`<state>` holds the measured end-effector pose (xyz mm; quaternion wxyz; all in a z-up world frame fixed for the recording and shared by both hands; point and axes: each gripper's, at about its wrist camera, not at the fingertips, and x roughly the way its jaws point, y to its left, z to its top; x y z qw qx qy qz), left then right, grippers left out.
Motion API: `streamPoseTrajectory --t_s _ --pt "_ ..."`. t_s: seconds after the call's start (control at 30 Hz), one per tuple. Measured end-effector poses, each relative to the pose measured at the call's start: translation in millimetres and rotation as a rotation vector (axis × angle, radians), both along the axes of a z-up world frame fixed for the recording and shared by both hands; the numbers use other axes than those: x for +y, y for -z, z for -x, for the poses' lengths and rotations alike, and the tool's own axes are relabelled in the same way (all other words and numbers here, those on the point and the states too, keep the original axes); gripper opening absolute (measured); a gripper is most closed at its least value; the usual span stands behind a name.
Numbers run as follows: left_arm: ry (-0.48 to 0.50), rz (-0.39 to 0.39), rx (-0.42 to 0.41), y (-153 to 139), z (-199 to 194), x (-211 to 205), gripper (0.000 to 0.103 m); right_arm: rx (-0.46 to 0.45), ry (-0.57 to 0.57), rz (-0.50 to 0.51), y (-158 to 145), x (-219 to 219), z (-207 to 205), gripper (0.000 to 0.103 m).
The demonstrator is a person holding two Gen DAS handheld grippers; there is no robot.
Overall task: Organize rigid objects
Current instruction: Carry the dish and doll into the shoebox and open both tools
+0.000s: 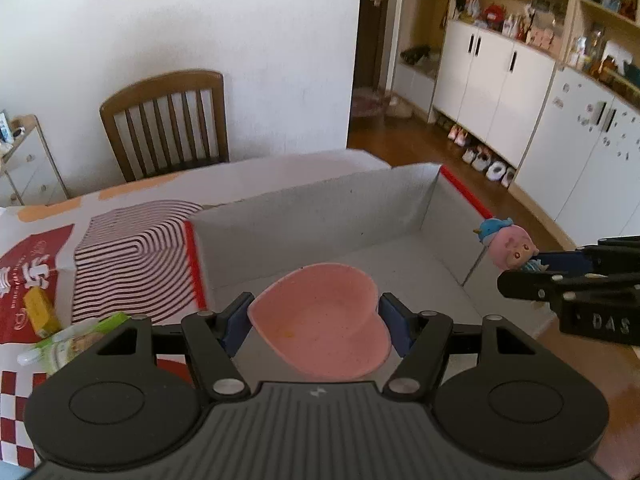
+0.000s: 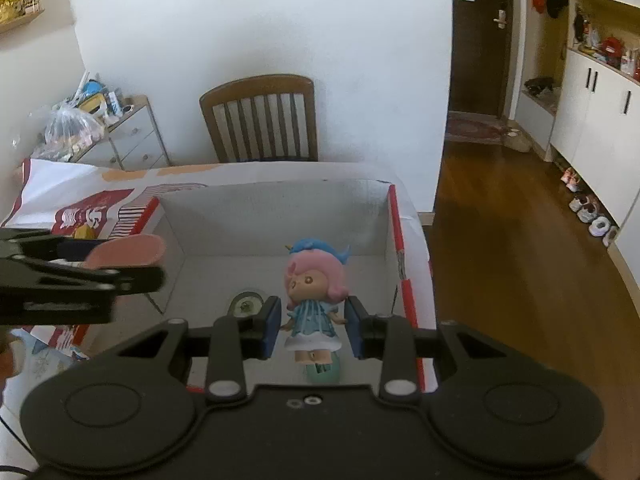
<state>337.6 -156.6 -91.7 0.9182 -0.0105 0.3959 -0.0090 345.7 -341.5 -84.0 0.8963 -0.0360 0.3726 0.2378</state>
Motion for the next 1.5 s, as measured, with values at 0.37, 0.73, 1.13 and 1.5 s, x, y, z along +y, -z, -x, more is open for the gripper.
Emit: streamPoseTrajectory --t_s 0.37,0.73,1.13,1.5 --pt "-0.056 -0.04 0.138 37.2 -70.3 -2.1 0.068 0.093 -0.103 0.107 31.8 32.0 -45.0 0.033" --pt "-0.086 -0.054 0.262 66.1 -105.1 -4.4 0.068 0.186 -0.183 0.251 59.9 56.9 -68.2 0.033" --pt "-0.126 0.039 0.369 84.0 -117.0 5.9 0.069 0.272 -0.174 0.283 75.0 62.2 -75.6 0.034" --pt "-0.137 0.062 0.358 76.6 -102.9 8.8 0.073 0.252 -0.175 0.249 68.5 56.0 -73.2 0.049"
